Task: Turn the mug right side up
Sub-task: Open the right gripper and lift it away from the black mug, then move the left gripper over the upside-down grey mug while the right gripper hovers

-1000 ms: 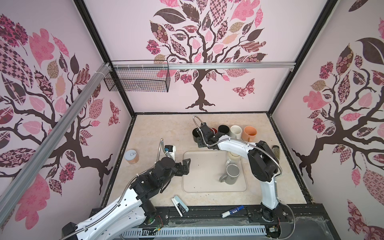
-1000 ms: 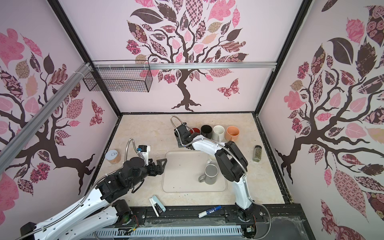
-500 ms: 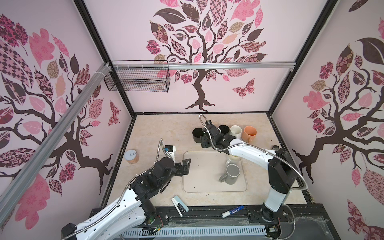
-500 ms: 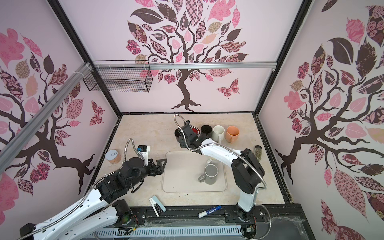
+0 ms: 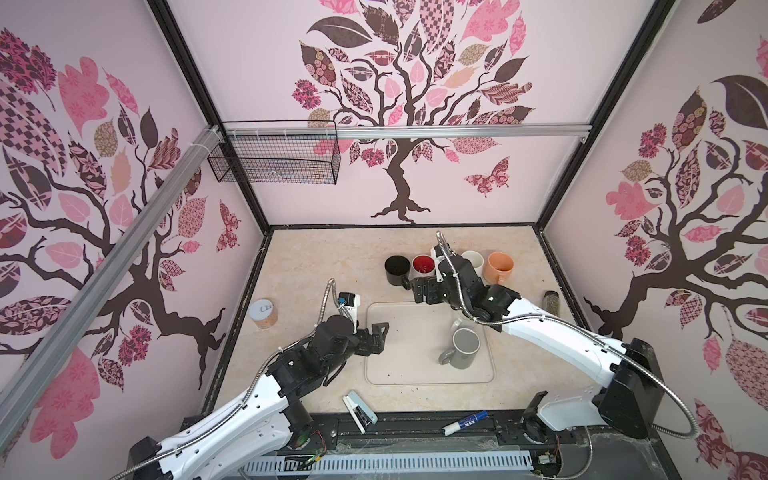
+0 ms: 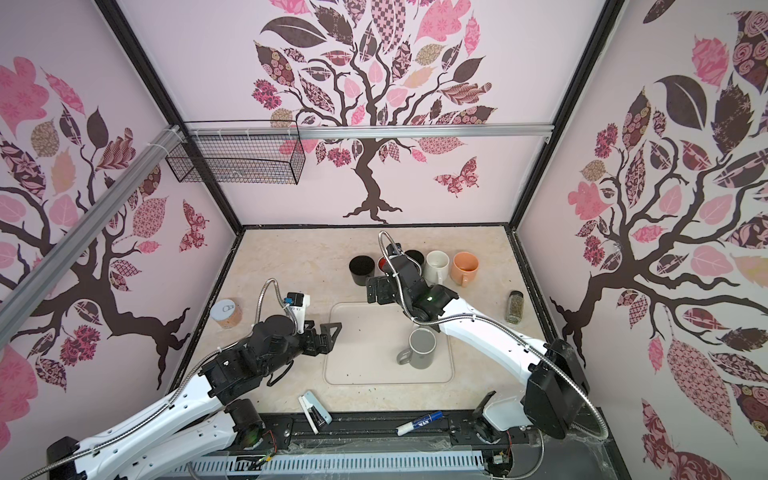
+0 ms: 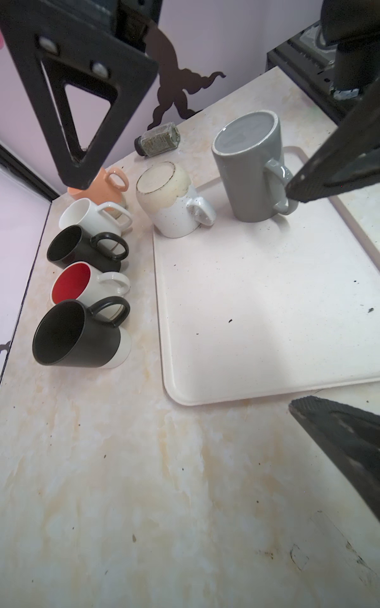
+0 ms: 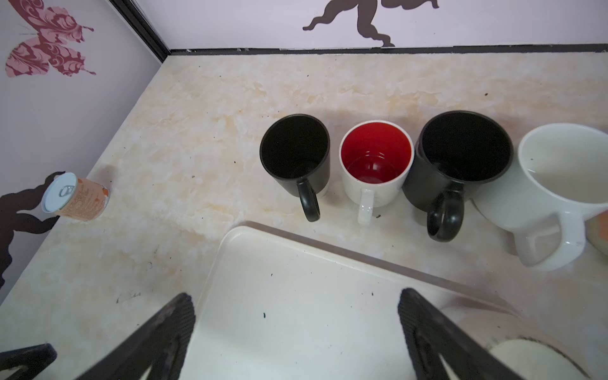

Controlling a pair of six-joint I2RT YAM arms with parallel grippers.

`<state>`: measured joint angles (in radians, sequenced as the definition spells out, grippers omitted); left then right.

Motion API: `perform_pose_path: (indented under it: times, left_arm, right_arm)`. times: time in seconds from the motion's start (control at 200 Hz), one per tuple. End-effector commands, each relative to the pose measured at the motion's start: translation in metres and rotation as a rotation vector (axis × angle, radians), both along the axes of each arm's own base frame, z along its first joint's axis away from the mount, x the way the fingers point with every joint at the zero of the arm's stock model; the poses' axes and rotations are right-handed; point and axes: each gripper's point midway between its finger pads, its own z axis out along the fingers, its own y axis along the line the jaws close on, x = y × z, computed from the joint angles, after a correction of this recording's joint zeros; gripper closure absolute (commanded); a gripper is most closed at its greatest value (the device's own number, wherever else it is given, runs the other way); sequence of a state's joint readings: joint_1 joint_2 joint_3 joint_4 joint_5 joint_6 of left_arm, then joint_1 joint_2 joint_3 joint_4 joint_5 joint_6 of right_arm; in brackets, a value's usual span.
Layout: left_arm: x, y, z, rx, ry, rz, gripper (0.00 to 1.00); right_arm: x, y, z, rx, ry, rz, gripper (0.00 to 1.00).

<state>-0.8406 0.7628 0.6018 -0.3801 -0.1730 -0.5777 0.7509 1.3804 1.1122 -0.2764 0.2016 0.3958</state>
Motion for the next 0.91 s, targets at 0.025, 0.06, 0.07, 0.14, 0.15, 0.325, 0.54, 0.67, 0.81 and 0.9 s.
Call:
perform_pose_path:
  times: [0.025, 0.06, 0.07, 0.14, 0.15, 0.325, 0.54, 0.67, 0.81, 0.9]
  left_arm:
    - [-0.003, -0.019, -0.001, 0.012, -0.003, -0.103, 0.07]
    - [-0.002, -0.025, -0.004, 0.021, 0.006, -0.121, 0.09]
    - [-0.002, -0.026, -0.005, 0.023, 0.011, -0.124, 0.09]
    - [0.001, -0.038, -0.01, 0.036, 0.024, -0.155, 0.11]
    - [0.001, -0.039, -0.011, 0.037, 0.025, -0.161, 0.11]
    - [0.006, -0.062, -0.019, 0.033, 0.045, -0.224, 0.19]
    - [0.007, -0.07, -0.022, 0.039, 0.044, -0.254, 0.2]
    - [0.009, -0.075, -0.028, 0.041, 0.048, -0.266, 0.19]
    - [0.011, -0.077, -0.036, 0.046, 0.06, -0.262, 0.19]
    - [0.011, -0.076, -0.037, 0.055, 0.06, -0.261, 0.19]
  right_arm:
    - [-0.018, -0.027, 0.016, -0.052, -0.015, -0.022, 0.0]
    - [-0.019, -0.034, 0.017, -0.069, -0.024, -0.044, 0.0]
    - [-0.02, -0.036, 0.018, -0.071, -0.027, -0.05, 0.0]
    - [-0.021, -0.049, 0.019, -0.091, -0.034, -0.086, 0.01]
    - [-0.022, -0.05, 0.019, -0.093, -0.034, -0.091, 0.01]
    - [-0.021, -0.068, 0.008, -0.093, -0.01, -0.136, 0.06]
    - [-0.013, -0.107, -0.016, -0.086, 0.034, -0.265, 0.06]
    - [-0.011, -0.133, -0.034, -0.055, 0.097, -0.3, 0.04]
    - [-0.011, -0.138, -0.05, -0.071, 0.145, -0.311, 0.02]
    - [-0.01, -0.139, -0.059, -0.08, 0.161, -0.323, 0.02]
